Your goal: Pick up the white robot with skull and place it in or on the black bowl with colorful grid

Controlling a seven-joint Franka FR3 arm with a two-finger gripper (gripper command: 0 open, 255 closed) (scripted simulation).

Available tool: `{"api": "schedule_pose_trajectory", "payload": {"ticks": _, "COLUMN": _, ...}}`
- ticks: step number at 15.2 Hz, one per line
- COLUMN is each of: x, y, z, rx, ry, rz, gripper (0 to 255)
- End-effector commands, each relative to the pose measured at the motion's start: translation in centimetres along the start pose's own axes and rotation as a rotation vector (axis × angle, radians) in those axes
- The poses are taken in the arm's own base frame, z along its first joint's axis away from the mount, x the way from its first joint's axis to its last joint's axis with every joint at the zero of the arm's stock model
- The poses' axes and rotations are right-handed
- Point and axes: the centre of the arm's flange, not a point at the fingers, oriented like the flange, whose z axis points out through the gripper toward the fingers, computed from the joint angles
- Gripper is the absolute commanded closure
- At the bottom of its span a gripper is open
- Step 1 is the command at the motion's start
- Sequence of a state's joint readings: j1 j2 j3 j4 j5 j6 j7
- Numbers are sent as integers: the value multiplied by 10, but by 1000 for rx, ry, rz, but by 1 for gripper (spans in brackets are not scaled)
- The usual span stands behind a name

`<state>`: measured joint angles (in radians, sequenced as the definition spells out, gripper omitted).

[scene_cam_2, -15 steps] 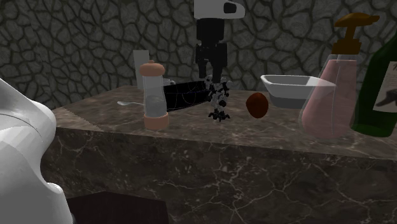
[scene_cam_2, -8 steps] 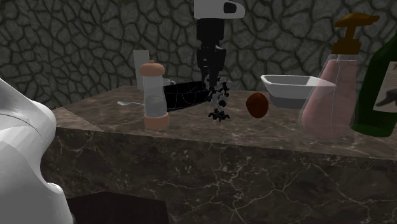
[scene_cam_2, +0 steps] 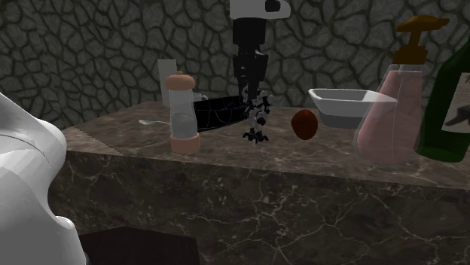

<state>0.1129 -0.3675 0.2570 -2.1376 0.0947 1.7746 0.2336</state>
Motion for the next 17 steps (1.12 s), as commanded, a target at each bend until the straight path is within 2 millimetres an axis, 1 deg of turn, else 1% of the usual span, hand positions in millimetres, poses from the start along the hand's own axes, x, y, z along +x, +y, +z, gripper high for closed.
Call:
{"api": "schedule_pose_trajectory", "payload": {"ticks": 1, "x": 0, "y": -1, "z": -9, "rx": 0, "ry": 0, "rz": 0, "gripper": 255}}
{"api": "schedule_pose_trajectory", "payload": {"ticks": 17, "x": 0, "y": -1, "z": -93, "rx": 0, "ry": 0, "rz": 0, "gripper": 255}}
